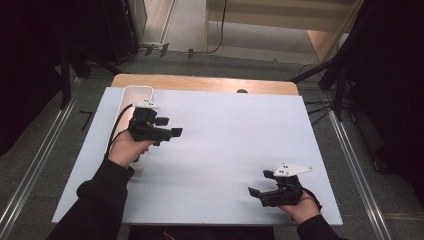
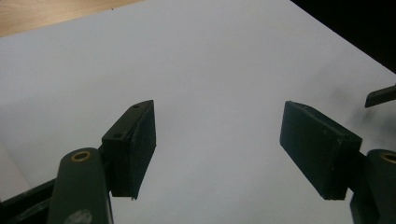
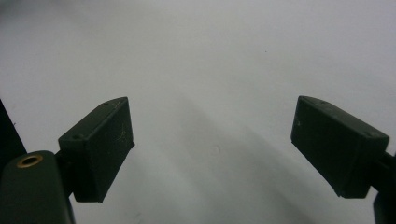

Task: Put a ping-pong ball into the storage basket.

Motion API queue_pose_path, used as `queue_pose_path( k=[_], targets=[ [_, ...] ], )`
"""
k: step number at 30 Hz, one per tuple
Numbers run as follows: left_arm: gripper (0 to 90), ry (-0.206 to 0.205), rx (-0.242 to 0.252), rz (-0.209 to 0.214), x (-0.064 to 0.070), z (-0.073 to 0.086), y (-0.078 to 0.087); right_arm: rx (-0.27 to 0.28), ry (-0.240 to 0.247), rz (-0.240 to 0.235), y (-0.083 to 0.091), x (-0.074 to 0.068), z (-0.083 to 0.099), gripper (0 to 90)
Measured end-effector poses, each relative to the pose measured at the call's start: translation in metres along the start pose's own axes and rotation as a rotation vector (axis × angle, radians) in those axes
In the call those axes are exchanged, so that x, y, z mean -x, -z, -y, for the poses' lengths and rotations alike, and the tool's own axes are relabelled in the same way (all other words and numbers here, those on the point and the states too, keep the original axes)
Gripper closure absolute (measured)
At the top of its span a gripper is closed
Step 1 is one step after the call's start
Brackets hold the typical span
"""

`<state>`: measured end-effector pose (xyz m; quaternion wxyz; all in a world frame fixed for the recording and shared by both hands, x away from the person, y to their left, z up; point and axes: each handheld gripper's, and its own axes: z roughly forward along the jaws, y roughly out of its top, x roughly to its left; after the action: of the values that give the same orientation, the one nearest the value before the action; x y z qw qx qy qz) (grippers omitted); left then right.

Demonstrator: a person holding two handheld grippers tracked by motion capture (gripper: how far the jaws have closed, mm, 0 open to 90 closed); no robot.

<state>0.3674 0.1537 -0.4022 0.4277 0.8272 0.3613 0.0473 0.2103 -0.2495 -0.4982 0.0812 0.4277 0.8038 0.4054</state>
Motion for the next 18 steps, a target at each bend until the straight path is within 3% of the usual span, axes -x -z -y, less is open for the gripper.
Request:
queue_pose_path(
  k=[18],
  targets=[
    [27.2,-0.032,-0.01,0.018,0.012,0.015,-0.002,0.001,-0.001,0.002,0.0,0.0,0.0,11.6]
  ],
)
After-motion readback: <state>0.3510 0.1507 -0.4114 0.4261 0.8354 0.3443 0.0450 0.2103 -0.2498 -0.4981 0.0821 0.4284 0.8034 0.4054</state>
